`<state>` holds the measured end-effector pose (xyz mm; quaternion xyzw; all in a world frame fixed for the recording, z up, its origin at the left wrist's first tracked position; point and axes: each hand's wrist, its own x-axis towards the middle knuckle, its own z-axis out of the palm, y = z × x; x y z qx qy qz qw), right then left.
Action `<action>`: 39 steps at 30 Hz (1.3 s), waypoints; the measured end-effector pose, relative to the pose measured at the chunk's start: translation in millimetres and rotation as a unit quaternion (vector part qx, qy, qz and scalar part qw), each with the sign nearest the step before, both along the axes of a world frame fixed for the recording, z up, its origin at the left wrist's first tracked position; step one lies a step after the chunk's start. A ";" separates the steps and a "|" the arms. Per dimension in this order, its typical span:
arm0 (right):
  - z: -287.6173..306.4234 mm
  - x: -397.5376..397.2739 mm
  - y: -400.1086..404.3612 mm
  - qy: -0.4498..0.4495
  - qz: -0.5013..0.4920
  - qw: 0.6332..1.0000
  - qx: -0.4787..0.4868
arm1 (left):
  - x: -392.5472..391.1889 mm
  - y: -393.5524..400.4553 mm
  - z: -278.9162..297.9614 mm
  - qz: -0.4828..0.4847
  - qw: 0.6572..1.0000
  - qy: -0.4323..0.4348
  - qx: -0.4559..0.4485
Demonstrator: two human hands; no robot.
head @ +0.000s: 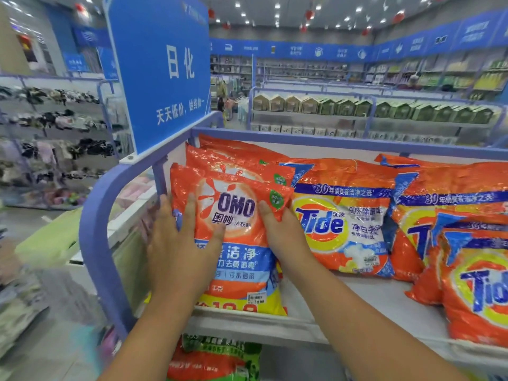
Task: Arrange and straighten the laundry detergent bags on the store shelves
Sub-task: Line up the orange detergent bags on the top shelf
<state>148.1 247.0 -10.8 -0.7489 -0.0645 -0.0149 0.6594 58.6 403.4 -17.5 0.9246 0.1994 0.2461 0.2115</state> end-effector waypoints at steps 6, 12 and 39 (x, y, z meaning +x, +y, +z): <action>10.2 -22.5 -66.5 -0.027 -0.020 0.994 -0.100 | 10.9 -55.8 -17.7 -0.127 0.983 -0.095 0.091; 13.8 -58.5 -184.6 -0.099 -0.101 0.981 -0.133 | 37.4 -159.7 -18.3 -0.261 0.958 -0.104 0.064; -35.2 -25.5 -411.5 -0.045 -0.251 0.964 -0.073 | 48.4 -386.8 -18.3 -0.250 0.889 -0.036 -0.383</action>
